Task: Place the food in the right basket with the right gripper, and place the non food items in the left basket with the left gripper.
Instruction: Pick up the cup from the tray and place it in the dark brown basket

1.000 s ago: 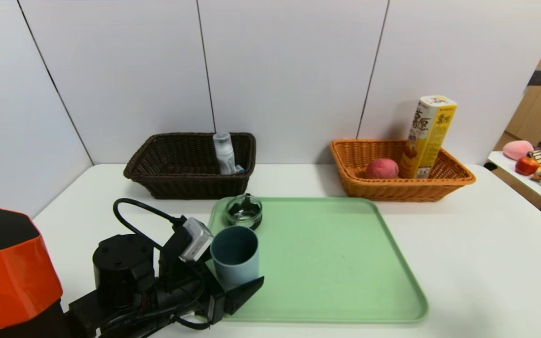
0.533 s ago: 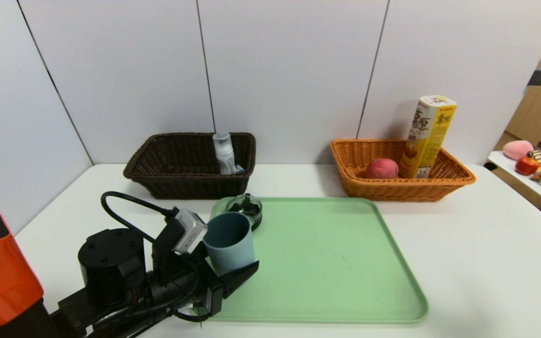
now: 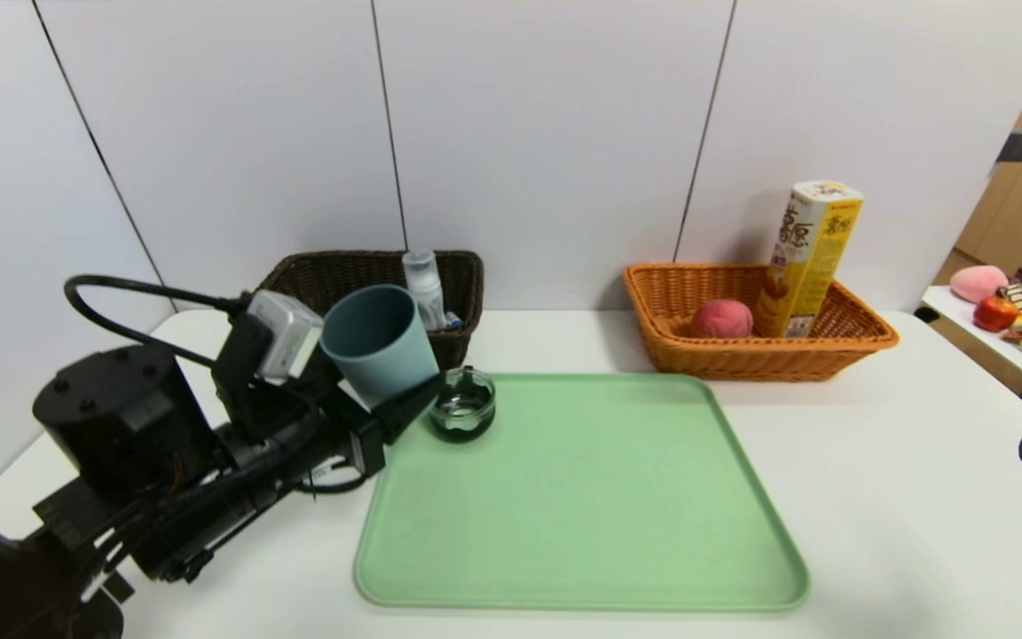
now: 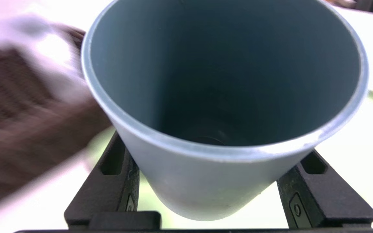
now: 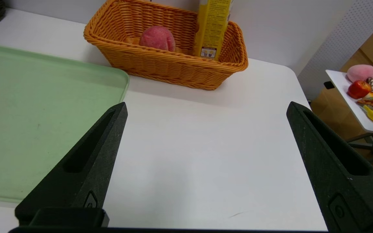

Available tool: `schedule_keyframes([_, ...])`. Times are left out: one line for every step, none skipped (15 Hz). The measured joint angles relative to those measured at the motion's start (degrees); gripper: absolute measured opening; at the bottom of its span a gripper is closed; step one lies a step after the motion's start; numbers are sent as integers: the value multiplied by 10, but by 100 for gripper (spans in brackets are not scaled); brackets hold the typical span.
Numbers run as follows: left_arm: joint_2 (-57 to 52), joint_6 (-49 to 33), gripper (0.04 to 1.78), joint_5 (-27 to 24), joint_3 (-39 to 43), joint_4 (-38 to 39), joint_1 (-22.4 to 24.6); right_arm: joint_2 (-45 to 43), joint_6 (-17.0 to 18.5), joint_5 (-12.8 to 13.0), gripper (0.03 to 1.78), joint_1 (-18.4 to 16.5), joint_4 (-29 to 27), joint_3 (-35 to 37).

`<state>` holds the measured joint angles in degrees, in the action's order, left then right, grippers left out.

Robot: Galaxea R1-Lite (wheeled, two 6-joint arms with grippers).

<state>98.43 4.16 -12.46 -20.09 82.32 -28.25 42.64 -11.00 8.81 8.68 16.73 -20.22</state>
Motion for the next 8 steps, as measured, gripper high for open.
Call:
schedule_keyframes([-8, 1, 114, -2, -40, -33, 25, 0, 0, 0, 169, 0, 0, 0])
schedule_keyframes([-14, 1, 114, -10, -90, -79, 54, -1, 0, 0, 169, 0, 1, -1])
schedule_keyframes([-18, 1, 114, -21, -145, -132, 83, -2, 0, 0, 169, 0, 0, -1])
schedule_keyframes([-18, 1, 114, -30, -200, -178, 109, -3, 0, 0, 169, 0, 0, -1])
schedule_keyframes([-15, 1, 114, -36, -254, -226, 132, -6, 0, 0, 169, 0, 0, 0])
schedule_keyframes([-6, 2, 114, -42, -309, -269, 154, -9, 1, 1, 169, 0, 0, 2])
schedule_keyframes([11, 6, 113, -45, -362, -311, 176, -11, 1, 1, 169, 0, -1, 3])
schedule_keyframes([33, 14, 113, -47, -400, -346, 195, -14, 6, 1, 169, 0, -1, 3])
